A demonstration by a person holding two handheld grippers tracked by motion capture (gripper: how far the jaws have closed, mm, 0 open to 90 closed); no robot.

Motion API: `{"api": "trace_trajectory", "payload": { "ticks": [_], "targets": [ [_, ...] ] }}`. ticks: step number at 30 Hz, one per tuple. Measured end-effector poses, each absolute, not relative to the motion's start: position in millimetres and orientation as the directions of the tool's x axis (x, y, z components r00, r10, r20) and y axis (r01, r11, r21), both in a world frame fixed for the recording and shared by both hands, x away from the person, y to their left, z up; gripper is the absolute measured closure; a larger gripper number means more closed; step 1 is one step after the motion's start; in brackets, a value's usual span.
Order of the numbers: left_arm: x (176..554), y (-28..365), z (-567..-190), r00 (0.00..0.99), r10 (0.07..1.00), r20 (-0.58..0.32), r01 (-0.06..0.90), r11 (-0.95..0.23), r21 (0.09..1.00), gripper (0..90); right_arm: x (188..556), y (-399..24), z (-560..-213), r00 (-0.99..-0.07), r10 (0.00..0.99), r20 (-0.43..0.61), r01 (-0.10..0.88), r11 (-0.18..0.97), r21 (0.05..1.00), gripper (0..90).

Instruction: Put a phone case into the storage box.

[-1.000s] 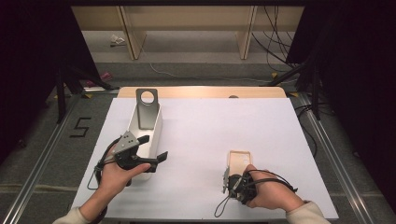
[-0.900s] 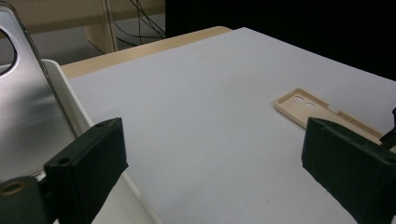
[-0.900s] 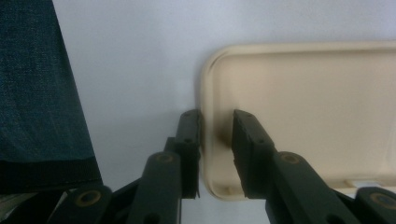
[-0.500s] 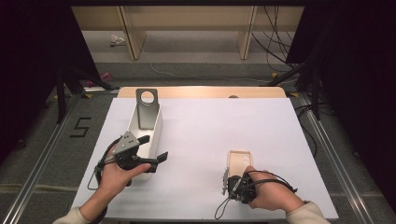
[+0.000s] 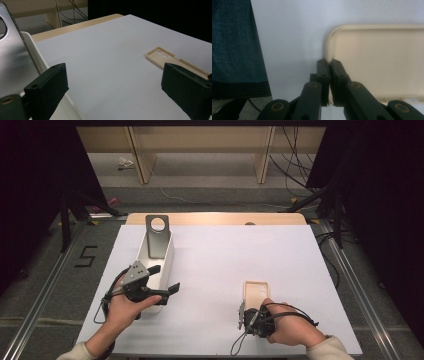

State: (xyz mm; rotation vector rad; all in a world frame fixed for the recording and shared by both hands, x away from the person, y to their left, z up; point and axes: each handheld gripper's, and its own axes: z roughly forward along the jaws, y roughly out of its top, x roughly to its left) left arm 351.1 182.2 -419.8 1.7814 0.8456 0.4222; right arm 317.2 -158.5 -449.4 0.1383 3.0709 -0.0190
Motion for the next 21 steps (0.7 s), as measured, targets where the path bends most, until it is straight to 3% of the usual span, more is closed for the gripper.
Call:
{"api": "trace_trajectory", "payload": {
  "ticks": [21],
  "targets": [
    [352, 182, -421, 0.688, 0.717, -0.115, 0.343, -0.180, 0.922, 7.5, 322, -159, -429, -0.966, 0.130, -0.225, 0.090, 0.980, 0.178, 86.9]
  ]
}}
